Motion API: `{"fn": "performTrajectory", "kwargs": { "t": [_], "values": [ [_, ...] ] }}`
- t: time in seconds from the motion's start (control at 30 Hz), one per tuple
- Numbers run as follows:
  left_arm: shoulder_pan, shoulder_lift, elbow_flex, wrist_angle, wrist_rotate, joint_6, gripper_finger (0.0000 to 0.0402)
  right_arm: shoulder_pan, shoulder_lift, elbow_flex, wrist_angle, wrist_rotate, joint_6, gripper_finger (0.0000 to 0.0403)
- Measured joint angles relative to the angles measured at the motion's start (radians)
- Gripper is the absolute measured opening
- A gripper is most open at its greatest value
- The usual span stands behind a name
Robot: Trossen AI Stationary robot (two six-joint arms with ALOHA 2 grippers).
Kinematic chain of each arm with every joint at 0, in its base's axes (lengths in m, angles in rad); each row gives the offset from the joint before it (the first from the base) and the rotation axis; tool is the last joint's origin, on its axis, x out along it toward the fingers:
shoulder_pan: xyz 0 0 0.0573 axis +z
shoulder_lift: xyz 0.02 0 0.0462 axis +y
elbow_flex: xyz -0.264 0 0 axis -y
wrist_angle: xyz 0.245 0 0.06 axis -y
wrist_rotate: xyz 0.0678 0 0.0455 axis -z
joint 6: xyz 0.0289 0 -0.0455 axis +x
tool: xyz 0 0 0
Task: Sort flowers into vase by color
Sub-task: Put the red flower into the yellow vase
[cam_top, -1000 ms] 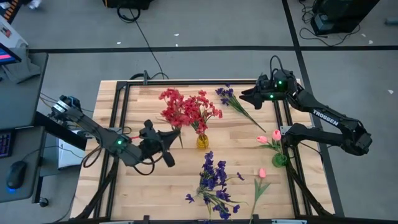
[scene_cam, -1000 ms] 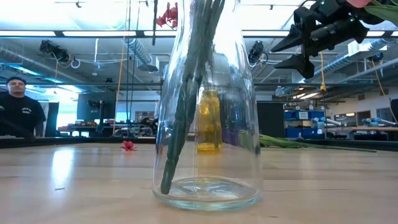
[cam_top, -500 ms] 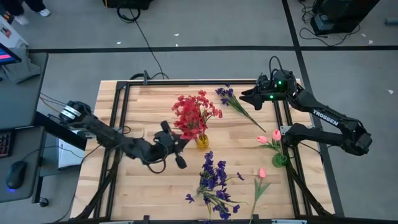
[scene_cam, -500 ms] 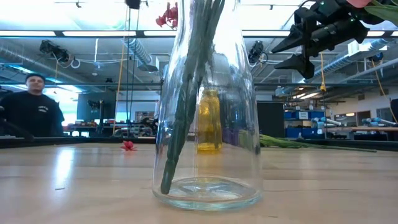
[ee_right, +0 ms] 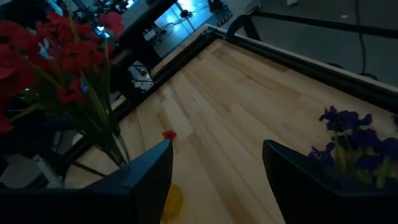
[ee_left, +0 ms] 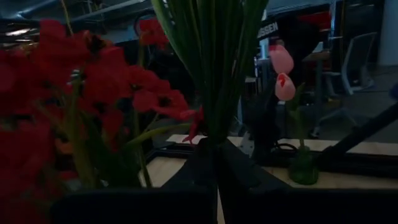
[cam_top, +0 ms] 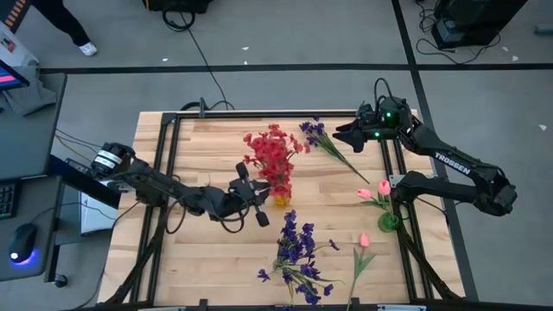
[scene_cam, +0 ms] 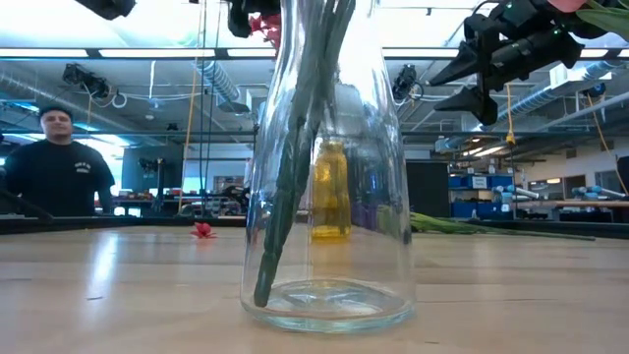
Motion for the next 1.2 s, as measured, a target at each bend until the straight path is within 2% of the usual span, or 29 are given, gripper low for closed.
{"fn": "performTrajectory", "kwargs": {
  "t": [0.43, 1.2],
  "values": [
    [0.020, 0.006, 0.000, -0.024, 0.070, 0.005, 0.0010, 0.000, 0.000, 0.000, -0.049, 0.006, -0.028, 0.0256],
    [0.026, 0.006, 0.001, -0.181, 0.185, -0.031, 0.0010, 0.000, 0.000, 0.000, -0.050, 0.029, -0.055, 0.0256]
  ]
}}
